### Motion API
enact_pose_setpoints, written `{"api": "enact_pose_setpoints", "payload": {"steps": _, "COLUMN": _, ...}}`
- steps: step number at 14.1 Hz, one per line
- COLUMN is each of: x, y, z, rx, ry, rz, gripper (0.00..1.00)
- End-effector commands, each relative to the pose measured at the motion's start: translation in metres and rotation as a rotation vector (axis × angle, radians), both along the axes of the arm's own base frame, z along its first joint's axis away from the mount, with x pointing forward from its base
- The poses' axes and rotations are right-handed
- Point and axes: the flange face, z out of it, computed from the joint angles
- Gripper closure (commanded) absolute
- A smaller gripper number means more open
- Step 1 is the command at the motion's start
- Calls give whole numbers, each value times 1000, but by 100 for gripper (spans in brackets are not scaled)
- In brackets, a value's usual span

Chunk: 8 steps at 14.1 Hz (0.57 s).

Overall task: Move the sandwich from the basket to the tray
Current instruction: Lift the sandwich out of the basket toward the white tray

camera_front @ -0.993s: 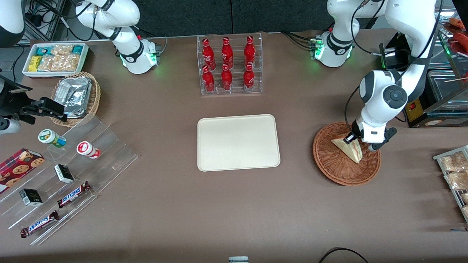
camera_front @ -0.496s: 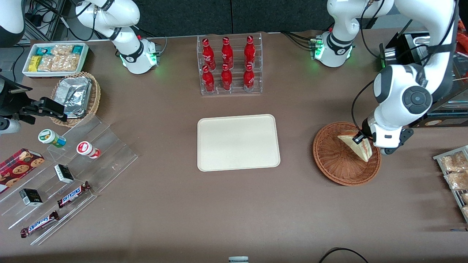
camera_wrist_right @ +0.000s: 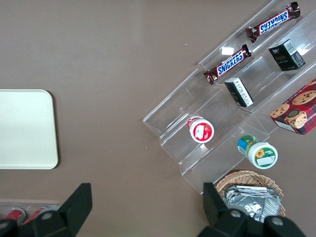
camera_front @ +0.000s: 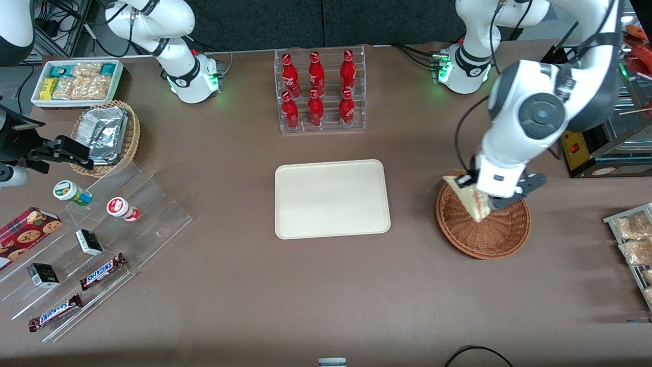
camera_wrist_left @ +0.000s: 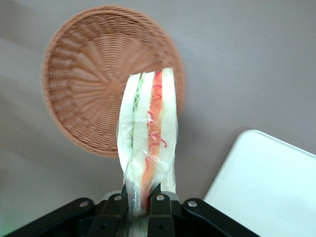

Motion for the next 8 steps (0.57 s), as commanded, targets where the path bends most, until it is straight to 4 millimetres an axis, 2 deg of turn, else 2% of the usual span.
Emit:
{"api": "enact_pose_setpoints", "payload": {"steps": 1, "x": 13, "y": -67, "z": -4, "rx": -12, "ry": 16, "rz": -60, "gripper": 100}}
{"api": "enact_pose_setpoints", "payload": {"steps": 3, "x": 21, "y": -96, "z": -20, "rx": -31, "ry": 29, "rz": -83, "gripper": 100}}
{"api": "enact_pose_setpoints", "payload": {"steps": 4, "x": 18, "y": -123, "z": -29, "rx": -32, "ry": 33, "rz": -116, "gripper": 100}}
{"api": "enact_pose_setpoints", "payload": {"steps": 7, "x": 5, "y": -172, "z": -60, "rx": -22, "ry": 58, "rz": -187, "gripper": 100}}
{"api": "enact_pose_setpoints", "payload": {"steps": 8, "x": 0, "y": -189, "z": -79, "rx": -18, "ry": 65, "rz": -212, "gripper": 100}}
